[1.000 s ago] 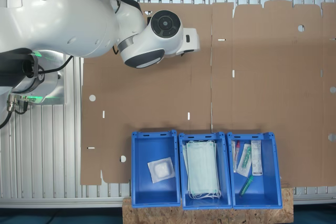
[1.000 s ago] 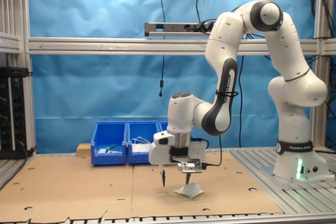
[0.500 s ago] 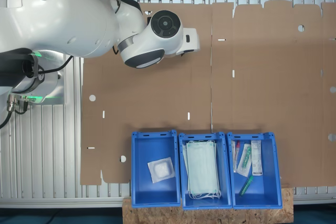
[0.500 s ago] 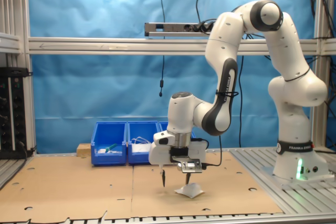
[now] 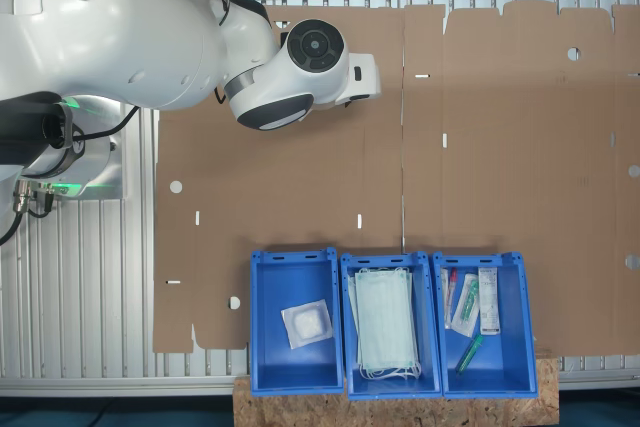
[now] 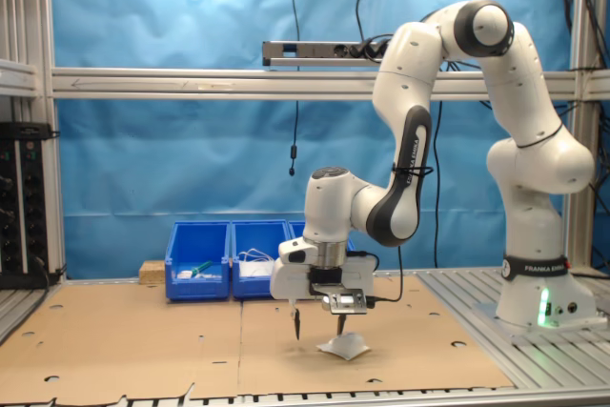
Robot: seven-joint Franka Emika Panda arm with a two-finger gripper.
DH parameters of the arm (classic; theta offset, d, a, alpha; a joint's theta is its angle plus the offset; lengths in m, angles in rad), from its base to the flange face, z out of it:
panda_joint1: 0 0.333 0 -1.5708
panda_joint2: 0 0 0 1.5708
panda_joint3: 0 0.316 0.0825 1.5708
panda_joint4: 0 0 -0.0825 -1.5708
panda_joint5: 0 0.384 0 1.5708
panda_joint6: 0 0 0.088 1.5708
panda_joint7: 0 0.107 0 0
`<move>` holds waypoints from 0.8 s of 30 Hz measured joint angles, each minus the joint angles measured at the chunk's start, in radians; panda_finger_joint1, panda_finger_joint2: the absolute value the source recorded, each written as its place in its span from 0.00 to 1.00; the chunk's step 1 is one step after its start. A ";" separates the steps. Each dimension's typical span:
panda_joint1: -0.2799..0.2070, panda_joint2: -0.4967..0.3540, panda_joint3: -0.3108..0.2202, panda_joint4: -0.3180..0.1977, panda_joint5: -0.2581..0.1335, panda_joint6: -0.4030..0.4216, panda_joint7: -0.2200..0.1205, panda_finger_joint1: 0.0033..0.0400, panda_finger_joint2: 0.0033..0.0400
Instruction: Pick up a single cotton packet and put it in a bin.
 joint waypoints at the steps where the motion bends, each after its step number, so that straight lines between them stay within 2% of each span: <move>1: 0.000 0.000 0.000 0.000 0.000 0.000 0.000 1.00 1.00; 9: 0.000 -0.007 0.002 -0.002 0.000 -0.006 -0.001 1.00 1.00; 14: 0.000 -0.044 0.008 -0.002 0.000 -0.049 -0.001 1.00 1.00; 24: 0.000 -0.236 0.043 -0.008 0.000 -0.210 -0.010 1.00 1.00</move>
